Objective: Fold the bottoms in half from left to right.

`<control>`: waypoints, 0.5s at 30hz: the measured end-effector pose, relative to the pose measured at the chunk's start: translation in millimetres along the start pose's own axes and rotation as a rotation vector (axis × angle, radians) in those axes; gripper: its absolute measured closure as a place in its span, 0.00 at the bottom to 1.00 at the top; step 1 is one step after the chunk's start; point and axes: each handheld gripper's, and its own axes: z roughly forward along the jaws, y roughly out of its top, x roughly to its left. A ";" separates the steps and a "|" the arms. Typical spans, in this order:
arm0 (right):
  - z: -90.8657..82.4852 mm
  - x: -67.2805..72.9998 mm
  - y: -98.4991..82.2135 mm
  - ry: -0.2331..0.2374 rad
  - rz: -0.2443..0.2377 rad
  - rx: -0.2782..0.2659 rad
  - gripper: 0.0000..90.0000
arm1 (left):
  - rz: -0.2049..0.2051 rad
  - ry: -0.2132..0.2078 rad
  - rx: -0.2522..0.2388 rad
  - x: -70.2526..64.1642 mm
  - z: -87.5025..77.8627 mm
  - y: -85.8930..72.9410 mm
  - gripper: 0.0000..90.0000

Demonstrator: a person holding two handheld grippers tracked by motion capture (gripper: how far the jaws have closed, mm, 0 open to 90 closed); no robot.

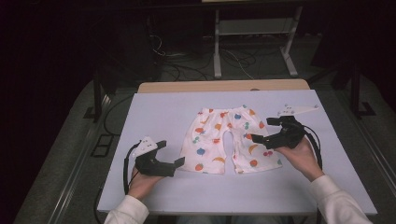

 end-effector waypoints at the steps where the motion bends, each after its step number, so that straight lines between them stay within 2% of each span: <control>1: 1.4 0.2 1.6 -0.001 -0.002 0.002 0.00 | 0.000 0.000 -0.001 -0.1 -0.1 0.0 0.00; 15: 23.0 -1.8 20.8 -0.007 -0.013 0.026 0.00 | 0.000 0.000 -0.003 0.5 -0.4 0.2 0.00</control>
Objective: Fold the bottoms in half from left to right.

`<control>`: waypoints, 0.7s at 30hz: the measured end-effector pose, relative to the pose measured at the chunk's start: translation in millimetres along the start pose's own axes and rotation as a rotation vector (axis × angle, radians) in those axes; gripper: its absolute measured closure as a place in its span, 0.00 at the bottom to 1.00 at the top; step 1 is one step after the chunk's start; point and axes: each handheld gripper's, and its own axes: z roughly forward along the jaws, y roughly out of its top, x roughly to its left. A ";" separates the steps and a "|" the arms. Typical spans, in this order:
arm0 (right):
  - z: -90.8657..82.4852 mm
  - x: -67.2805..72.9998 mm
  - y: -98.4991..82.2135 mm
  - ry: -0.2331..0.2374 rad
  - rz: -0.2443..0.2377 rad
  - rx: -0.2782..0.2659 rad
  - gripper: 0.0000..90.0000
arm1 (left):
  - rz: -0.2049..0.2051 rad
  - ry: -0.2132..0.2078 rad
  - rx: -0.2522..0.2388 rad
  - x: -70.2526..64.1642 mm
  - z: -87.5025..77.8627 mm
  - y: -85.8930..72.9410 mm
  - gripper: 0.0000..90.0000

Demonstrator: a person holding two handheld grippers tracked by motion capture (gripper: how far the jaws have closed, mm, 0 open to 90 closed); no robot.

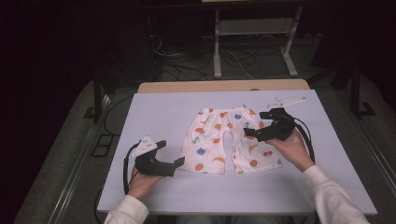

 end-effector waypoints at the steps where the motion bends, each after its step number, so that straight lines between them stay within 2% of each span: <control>1: 0.0 0.0 0.0 0.000 0.000 0.000 0.00 | 0.000 0.000 0.000 0.0 0.0 0.0 0.00; 8: 13.6 -4.0 8.3 -0.009 -0.003 0.029 0.00 | -0.002 -0.003 0.005 -0.2 0.0 0.1 0.00; 11: 18.1 -5.2 13.0 -0.005 -0.003 0.025 0.00 | -0.001 -0.001 0.000 0.4 -0.3 0.3 0.00; 21: 32.7 0.5 27.1 0.009 -0.019 0.032 0.00 | -0.003 -0.006 0.005 -0.3 0.4 0.1 0.00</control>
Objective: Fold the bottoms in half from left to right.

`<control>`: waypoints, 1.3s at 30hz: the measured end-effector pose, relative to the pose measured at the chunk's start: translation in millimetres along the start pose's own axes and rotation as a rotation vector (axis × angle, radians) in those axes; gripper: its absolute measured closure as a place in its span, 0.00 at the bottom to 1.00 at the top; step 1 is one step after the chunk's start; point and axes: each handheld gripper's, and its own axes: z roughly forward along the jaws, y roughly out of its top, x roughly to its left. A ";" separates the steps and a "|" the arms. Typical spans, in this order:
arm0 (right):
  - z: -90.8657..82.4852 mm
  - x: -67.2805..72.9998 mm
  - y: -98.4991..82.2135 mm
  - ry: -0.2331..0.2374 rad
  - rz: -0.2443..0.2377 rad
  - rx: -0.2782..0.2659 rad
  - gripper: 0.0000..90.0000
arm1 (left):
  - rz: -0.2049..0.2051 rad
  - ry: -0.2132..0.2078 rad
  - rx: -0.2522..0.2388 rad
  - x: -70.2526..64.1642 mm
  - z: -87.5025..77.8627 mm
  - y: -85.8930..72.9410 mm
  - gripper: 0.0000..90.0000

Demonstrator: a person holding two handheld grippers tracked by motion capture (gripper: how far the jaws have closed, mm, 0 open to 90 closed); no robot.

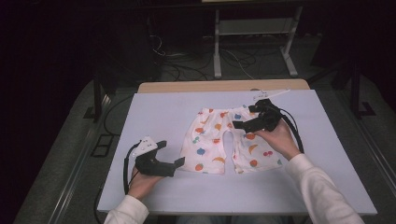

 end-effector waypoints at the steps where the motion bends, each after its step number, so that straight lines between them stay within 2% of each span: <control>1: 3.4 0.7 3.0 0.003 -0.002 0.004 0.00 | 0.000 0.001 0.000 -0.1 0.0 0.0 0.00; 18: 23.6 6.8 17.7 0.024 -0.016 0.007 0.00 | 0.000 -0.003 -0.001 -0.3 -0.2 0.0 0.00; 28: 39.1 4.6 24.6 0.027 0.001 0.008 0.00 | 0.000 -0.003 -0.005 0.2 -0.4 0.2 0.00; 39: 55.8 9.9 33.9 0.030 0.008 -0.005 0.00 | -0.004 -0.004 -0.005 0.3 -0.4 0.1 0.00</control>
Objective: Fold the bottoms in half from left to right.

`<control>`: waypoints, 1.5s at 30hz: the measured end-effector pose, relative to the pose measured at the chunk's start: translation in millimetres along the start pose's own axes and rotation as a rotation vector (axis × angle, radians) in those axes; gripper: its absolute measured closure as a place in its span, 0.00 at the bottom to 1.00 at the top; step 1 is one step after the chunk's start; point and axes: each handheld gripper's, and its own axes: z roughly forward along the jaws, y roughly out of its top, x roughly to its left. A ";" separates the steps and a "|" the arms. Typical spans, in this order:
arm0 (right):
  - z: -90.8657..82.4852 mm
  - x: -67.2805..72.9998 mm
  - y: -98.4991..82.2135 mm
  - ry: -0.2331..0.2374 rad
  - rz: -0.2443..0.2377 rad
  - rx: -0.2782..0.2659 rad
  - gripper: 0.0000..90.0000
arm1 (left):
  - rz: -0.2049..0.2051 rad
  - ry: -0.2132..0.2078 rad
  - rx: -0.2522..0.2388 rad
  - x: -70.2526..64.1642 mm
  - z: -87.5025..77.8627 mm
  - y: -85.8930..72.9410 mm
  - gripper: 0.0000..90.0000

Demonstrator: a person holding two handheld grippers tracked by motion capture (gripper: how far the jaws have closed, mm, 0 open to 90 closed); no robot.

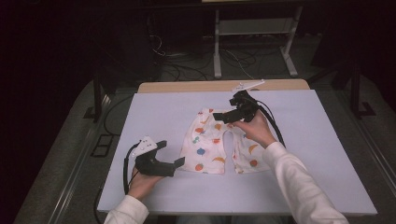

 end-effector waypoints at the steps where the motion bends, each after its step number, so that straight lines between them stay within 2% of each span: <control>1: 1.5 0.0 0.5 -0.001 -0.001 -0.001 0.00 | 0.000 0.000 0.000 0.0 0.0 0.0 0.00; 24: 37.5 3.8 13.1 -0.009 0.016 -0.022 0.00 | -0.002 -0.002 -0.006 -0.1 0.0 0.3 0.00; 37: 63.3 -2.9 17.5 -0.028 0.054 -0.004 0.00 | -0.010 0.004 -0.012 0.2 -0.5 0.2 0.00; 45: 76.8 -4.7 20.8 -0.040 0.057 0.002 0.00 | -0.013 0.004 -0.014 1.0 -0.5 0.1 0.00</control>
